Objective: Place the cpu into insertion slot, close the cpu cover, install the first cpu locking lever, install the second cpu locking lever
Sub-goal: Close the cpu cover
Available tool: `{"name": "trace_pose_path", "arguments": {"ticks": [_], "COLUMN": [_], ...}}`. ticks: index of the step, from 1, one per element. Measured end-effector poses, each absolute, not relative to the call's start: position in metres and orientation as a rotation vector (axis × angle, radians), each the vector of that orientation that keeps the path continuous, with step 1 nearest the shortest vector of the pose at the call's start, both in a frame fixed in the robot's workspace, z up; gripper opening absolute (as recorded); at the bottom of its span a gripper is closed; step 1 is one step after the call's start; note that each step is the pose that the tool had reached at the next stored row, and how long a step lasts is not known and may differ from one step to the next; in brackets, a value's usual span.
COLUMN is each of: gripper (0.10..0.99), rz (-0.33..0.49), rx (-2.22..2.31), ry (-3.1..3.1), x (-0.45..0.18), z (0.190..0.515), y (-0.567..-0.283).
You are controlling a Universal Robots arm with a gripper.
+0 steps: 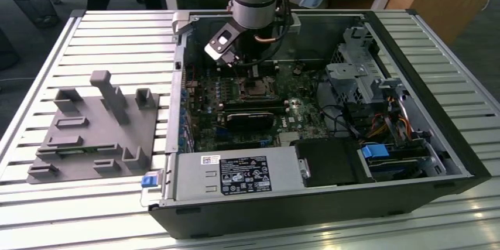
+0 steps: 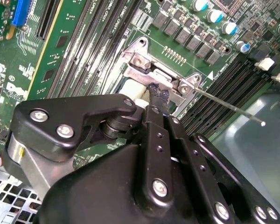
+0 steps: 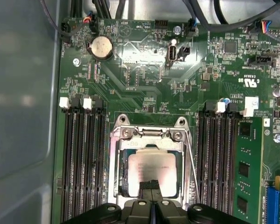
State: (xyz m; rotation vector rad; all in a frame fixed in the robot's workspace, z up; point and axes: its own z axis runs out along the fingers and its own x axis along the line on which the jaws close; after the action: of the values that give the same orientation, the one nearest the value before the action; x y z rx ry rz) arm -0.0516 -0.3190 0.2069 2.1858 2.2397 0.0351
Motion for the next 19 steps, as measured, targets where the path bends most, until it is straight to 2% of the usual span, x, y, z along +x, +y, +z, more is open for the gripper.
{"name": "trace_pose_path", "arguments": {"ticks": [10,19], "gripper": [0.106,0.106], "rz": [0.035,0.036], "rx": [2.186,2.186], "ry": [2.24,2.24], "x": [-0.054,-0.054], "z": [0.201,0.212], "y": [-0.319,-0.319]}}
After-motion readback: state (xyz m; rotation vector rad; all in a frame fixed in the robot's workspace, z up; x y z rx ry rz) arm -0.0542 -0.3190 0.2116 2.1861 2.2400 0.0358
